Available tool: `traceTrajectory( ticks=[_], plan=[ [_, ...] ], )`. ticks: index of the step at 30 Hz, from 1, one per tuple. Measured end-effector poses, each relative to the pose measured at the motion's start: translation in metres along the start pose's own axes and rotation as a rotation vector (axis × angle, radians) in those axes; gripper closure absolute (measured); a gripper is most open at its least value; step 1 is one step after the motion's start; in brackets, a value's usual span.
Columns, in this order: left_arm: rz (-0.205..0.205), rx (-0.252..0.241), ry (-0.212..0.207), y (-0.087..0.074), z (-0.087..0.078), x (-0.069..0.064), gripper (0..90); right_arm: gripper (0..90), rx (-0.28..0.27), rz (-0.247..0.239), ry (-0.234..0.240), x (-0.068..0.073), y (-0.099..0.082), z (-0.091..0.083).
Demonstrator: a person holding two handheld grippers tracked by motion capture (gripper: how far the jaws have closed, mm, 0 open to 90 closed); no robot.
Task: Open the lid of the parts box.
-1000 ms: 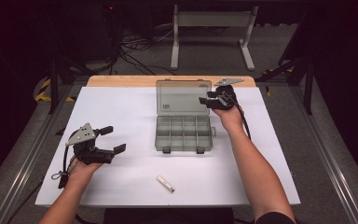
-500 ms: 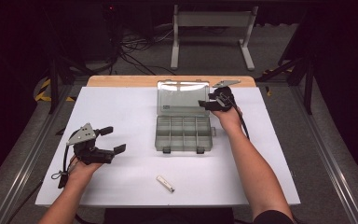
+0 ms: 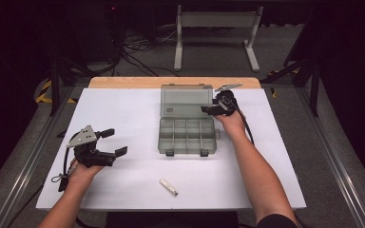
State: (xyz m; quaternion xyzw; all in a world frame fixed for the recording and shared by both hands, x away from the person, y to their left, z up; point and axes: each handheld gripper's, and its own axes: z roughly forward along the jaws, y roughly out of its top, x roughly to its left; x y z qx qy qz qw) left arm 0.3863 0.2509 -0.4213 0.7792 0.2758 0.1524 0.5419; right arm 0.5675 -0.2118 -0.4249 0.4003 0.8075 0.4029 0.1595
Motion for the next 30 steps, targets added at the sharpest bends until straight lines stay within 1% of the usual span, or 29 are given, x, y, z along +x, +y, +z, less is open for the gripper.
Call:
traceTrajectory(
  ticks=[5,6,10,14,16,21,23,26,28,30],
  plan=[
    [0.003,0.002,-0.002,0.0,0.0,0.0,10.8,28.3,0.01,0.009,0.017,-0.001,-0.001,0.002],
    [0.001,0.0,-0.001,0.0,0.0,0.0,10.8,28.0,0.02,0.011,0.021,-0.001,-0.002,0.003],
    [0.005,0.004,0.0,0.0,0.0,0.0,10.8,26.1,0.026,0.02,0.027,-0.001,-0.003,0.005],
    [0.009,0.005,0.003,0.001,-0.001,0.0,10.9,24.6,0.04,0.023,0.028,-0.001,-0.005,0.008],
    [0.01,0.006,0.004,0.001,-0.001,0.0,10.9,24.2,0.045,0.034,0.03,-0.001,-0.005,0.008],
    [0.013,0.006,0.004,0.001,-0.001,-0.001,10.9,22.6,0.044,0.036,0.026,-0.001,-0.005,0.008],
    [0.012,0.004,0.004,0.001,-0.001,-0.001,10.9,22.2,0.034,0.034,0.021,-0.001,-0.004,0.006],
    [0.006,-0.001,0.001,0.002,-0.001,-0.001,10.9,21.1,0.016,0.028,-0.002,-0.002,-0.002,0.0],
    [0.011,-0.006,-0.002,0.003,-0.002,-0.001,10.9,20.7,0.004,0.028,-0.003,-0.001,-0.001,-0.006],
    [0.013,-0.01,-0.003,0.003,-0.002,-0.001,10.8,20.4,-0.003,0.014,-0.004,0.002,0.002,-0.013]
  ],
)
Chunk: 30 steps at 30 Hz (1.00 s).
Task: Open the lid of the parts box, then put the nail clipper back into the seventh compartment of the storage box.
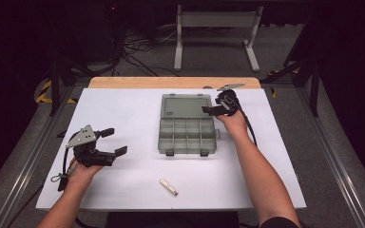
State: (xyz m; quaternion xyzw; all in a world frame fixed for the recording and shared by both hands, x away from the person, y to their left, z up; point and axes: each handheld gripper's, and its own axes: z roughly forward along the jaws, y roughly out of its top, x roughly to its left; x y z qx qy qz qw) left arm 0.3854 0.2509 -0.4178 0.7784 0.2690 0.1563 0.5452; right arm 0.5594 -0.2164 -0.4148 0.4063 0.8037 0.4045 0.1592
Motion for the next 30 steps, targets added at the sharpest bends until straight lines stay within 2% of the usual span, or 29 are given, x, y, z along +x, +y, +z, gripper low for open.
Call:
traceTrajectory(
  ticks=[6,7,9,12,14,17,21,26,30],
  plan=[
    [-0.008,-0.012,-0.003,0.002,-0.002,0.001,10.0,18.9,-0.035,-0.041,0.027,0.018,0.008,-0.026],
    [-0.011,-0.013,-0.006,0.002,-0.002,0.001,9.5,18.2,-0.047,-0.056,0.04,0.026,0.011,-0.035],
    [-0.01,-0.014,-0.007,0.002,-0.002,0.001,9.4,17.8,-0.05,-0.068,0.046,0.03,0.012,-0.039],
    [-0.017,-0.024,-0.011,0.002,-0.005,0.002,7.6,18.3,-0.095,-0.112,0.062,0.045,0.01,-0.052],
    [-0.017,-0.035,-0.004,0.002,-0.007,0.001,6.7,18.3,-0.103,-0.116,0.074,0.051,0.008,-0.057],
    [-0.019,-0.032,-0.008,0.001,-0.01,0.001,5.6,18.2,-0.116,-0.153,0.084,0.064,0.005,-0.067],
    [-0.02,-0.053,0.003,0.001,-0.012,0.002,4.8,18.0,-0.126,-0.176,0.096,0.074,0.004,-0.076],
    [-0.016,-0.042,0.02,0.004,-0.016,0.002,3.1,17.9,-0.155,-0.213,0.106,0.09,0.002,-0.089],
    [-0.025,-0.038,0.026,0.004,-0.02,0.002,2.6,17.9,-0.16,-0.216,0.122,0.096,-0.001,-0.094]
  ],
)
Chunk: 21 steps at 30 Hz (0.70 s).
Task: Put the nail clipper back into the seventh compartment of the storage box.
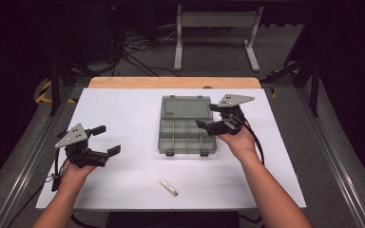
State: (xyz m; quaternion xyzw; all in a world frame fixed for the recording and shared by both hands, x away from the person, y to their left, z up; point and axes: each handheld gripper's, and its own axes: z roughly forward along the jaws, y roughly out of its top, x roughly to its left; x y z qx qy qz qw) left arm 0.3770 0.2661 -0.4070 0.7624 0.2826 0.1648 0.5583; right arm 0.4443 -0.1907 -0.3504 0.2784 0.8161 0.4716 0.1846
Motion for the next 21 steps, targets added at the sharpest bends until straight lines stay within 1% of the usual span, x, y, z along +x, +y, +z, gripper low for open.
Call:
traceTrajectory(
  ticks=[1,3,4,5,7,9,11,12,14,15,16,17,18,21],
  plan=[
    [0.012,0.007,0.001,-0.001,-0.002,0.0,2.4,17.8,0.0,-0.004,0.004,0.003,0.0,-0.001],
    [0.024,0.003,0.01,-0.002,-0.003,0.0,2.4,17.8,0.003,-0.017,0.009,0.009,0.0,-0.004],
    [0.022,-0.005,0.01,-0.002,-0.003,0.0,2.3,17.8,0.001,-0.025,0.012,0.012,0.0,-0.005],
    [0.016,-0.012,0.001,-0.001,-0.004,0.0,2.1,17.7,-0.001,-0.033,0.014,0.014,0.001,-0.006],
    [0.025,-0.022,-0.004,0.0,-0.005,0.0,2.0,17.2,-0.008,-0.039,0.025,0.018,0.002,-0.008],
    [0.023,-0.029,-0.002,-0.001,-0.004,-0.001,2.0,17.4,-0.007,-0.047,0.028,0.021,0.003,-0.008],
    [0.028,-0.035,-0.004,-0.001,-0.005,0.0,1.7,18.0,0.007,-0.063,0.037,0.027,0.005,-0.01],
    [0.021,-0.042,-0.005,-0.001,-0.005,-0.001,1.2,17.7,0.014,-0.063,0.04,0.03,0.005,-0.011],
    [0.025,-0.046,-0.003,-0.001,-0.005,-0.002,1.1,15.7,0.028,-0.056,0.044,0.035,0.006,-0.013],
    [0.03,-0.042,-0.001,-0.001,-0.005,-0.002,0.5,16.3,0.031,-0.057,0.052,0.038,0.006,-0.014],
    [0.033,-0.047,-0.001,-0.001,-0.005,-0.002,0.3,16.9,0.037,-0.069,0.06,0.043,0.007,-0.015],
    [0.033,-0.047,-0.001,-0.001,-0.005,-0.002,0.3,17.2,0.045,-0.077,0.062,0.047,0.007,-0.016],
    [0.033,-0.045,-0.005,-0.001,-0.004,-0.003,0.3,17.2,0.045,-0.077,0.062,0.047,0.007,-0.016],
    [0.04,-0.03,-0.01,-0.001,-0.004,-0.003,0.4,18.6,0.071,-0.092,0.091,0.059,0.009,-0.017]
  ],
)
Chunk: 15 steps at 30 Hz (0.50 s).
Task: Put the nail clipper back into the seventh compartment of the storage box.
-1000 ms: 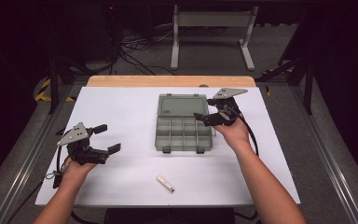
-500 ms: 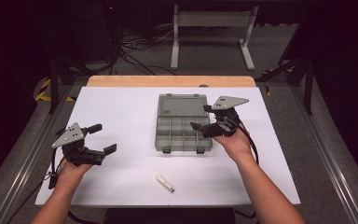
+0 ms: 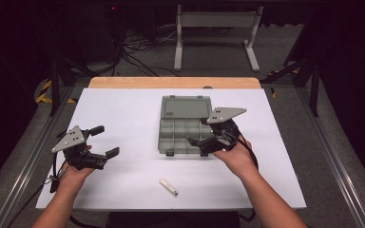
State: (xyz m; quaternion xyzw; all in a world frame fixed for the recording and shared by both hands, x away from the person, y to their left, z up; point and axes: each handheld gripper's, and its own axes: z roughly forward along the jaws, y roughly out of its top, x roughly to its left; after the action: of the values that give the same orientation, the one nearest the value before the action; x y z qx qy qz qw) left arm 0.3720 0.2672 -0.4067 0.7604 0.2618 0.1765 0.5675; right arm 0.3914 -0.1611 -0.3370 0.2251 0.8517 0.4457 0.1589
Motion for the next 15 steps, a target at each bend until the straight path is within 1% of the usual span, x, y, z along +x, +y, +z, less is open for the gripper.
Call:
traceTrajectory(
  ticks=[1,3,4,5,6,7,10,12,13,15],
  plan=[
    [-0.003,-0.006,0.007,0.0,0.0,0.0,0.4,18.9,0.011,-0.007,0.004,0.005,0.001,0.0],
    [-0.012,-0.007,-0.002,0.0,0.0,0.0,0.4,19.6,0.032,-0.023,0.017,0.012,0.002,0.002],
    [-0.009,-0.015,0.004,0.0,0.0,0.0,0.4,19.7,0.043,-0.029,0.022,0.015,0.002,0.003],
    [-0.016,-0.016,0.004,0.0,-0.001,-0.001,0.4,19.7,0.054,-0.035,0.025,0.018,0.002,0.004],
    [-0.015,-0.022,0.007,0.0,-0.001,-0.001,0.4,19.7,0.065,-0.039,0.028,0.021,0.002,0.005],
    [-0.012,-0.016,0.003,0.0,-0.002,0.0,0.4,19.7,0.077,-0.043,0.031,0.024,0.002,0.006],
    [-0.017,-0.024,0.004,0.0,-0.001,-0.001,0.4,20.1,0.105,-0.053,0.041,0.031,0.003,0.01],
    [-0.017,-0.022,0.004,-0.001,-0.001,-0.001,0.4,20.2,0.123,-0.055,0.049,0.035,0.002,0.012],
    [-0.01,-0.014,0.002,0.0,-0.001,0.0,0.4,20.3,0.138,-0.048,0.06,0.037,0.001,0.015],
    [-0.014,-0.013,0.0,0.0,0.0,-0.001,0.6,20.4,0.152,-0.036,0.086,0.04,0.0,0.018]
  ],
)
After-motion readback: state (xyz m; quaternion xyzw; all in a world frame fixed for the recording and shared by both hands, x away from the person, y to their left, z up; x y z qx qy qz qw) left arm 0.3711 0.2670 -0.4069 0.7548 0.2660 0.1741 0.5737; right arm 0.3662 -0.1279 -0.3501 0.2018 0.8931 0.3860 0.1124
